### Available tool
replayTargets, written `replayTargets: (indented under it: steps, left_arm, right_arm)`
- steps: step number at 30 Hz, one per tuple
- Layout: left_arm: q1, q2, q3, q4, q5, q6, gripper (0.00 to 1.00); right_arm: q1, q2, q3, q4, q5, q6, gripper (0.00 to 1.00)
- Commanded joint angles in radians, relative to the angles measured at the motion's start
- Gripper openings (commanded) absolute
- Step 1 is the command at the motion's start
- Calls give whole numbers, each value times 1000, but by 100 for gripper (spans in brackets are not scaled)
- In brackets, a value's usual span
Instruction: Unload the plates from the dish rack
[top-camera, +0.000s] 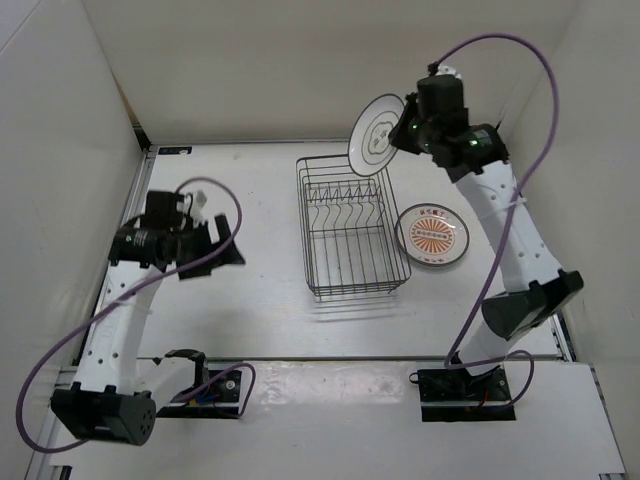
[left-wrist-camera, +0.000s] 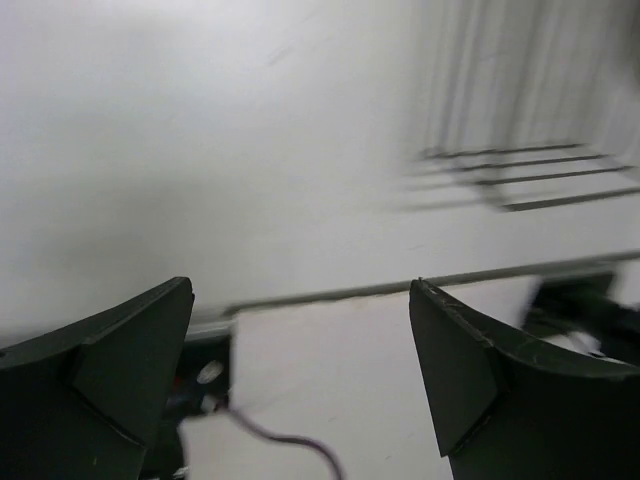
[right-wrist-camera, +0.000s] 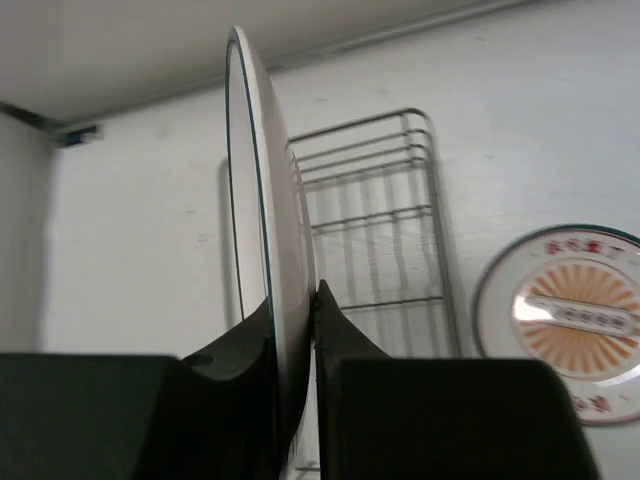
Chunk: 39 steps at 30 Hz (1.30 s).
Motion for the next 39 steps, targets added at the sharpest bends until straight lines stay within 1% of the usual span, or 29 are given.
replayTargets:
  steps: [1, 2, 3, 4, 5, 6, 7, 8, 9, 10, 12, 14, 16, 18, 22, 23, 25, 29, 33, 36, 39]
  left_arm:
    - [-1, 72, 218, 163, 348, -14, 100]
    - [-4, 129, 283, 211, 434, -49, 100]
    - [0, 151, 309, 258, 514, -66, 100]
    - [-1, 171, 335, 286, 551, -89, 100]
    - [-1, 216, 378, 359, 635, -170, 100]
    - [0, 229, 378, 456, 710, -208, 100]
    - [-1, 235, 350, 508, 772, -292, 100]
    - [-1, 252, 333, 636, 798, -374, 100]
    - [0, 257, 317, 736, 813, -409, 100]
    - [0, 260, 294, 775, 830, -478, 100]
    - [2, 278, 265, 934, 859, -593, 100]
    - [0, 286, 211, 1034, 864, -665, 100]
    - [0, 292, 193, 1046, 861, -683, 100]
    - [-1, 294, 171, 1027, 852, -683, 100]
    - [0, 287, 138, 1015, 832, -672, 100]
    - [0, 287, 141, 977, 821, -663, 100]
    - [-1, 284, 151, 951, 815, -626, 100]
    - [0, 272, 144, 897, 803, -608, 100]
    - [2, 263, 142, 868, 797, -583, 100]
    - [2, 254, 138, 852, 794, -571, 100]
    - [2, 255, 128, 840, 788, -566, 100]
  right_arm:
    - [-12, 1, 25, 179, -409, 81, 0]
    - [-10, 49, 61, 174, -555, 115, 0]
    - [-12, 63, 67, 183, -597, 127, 0]
    - [-10, 67, 53, 197, -633, 143, 0]
    - [-7, 66, 8, 300, -740, 202, 0]
    - [-10, 63, -38, 339, -768, 227, 0]
    - [-9, 60, -53, 370, -806, 270, 0]
    - [-10, 67, -77, 441, -854, 298, 0]
    - [-10, 73, -74, 447, -869, 304, 0]
    - [-9, 80, -73, 450, -889, 313, 0]
    - [-3, 87, -97, 487, -938, 345, 0]
    - [-7, 87, -126, 537, -974, 380, 0]
    - [-4, 83, -160, 592, -994, 416, 0]
    - [-4, 87, -160, 644, -1018, 450, 0]
    - [-4, 92, -135, 631, -1031, 447, 0]
    - [-6, 89, -143, 620, -1029, 439, 0]
    - [-9, 63, -174, 616, -1011, 430, 0]
    - [-19, 15, -227, 600, -940, 410, 0]
    - [-33, 1, -232, 594, -919, 402, 0]
    - [-38, -20, -238, 556, -871, 378, 0]
    - [-50, -25, -246, 560, -879, 381, 0]
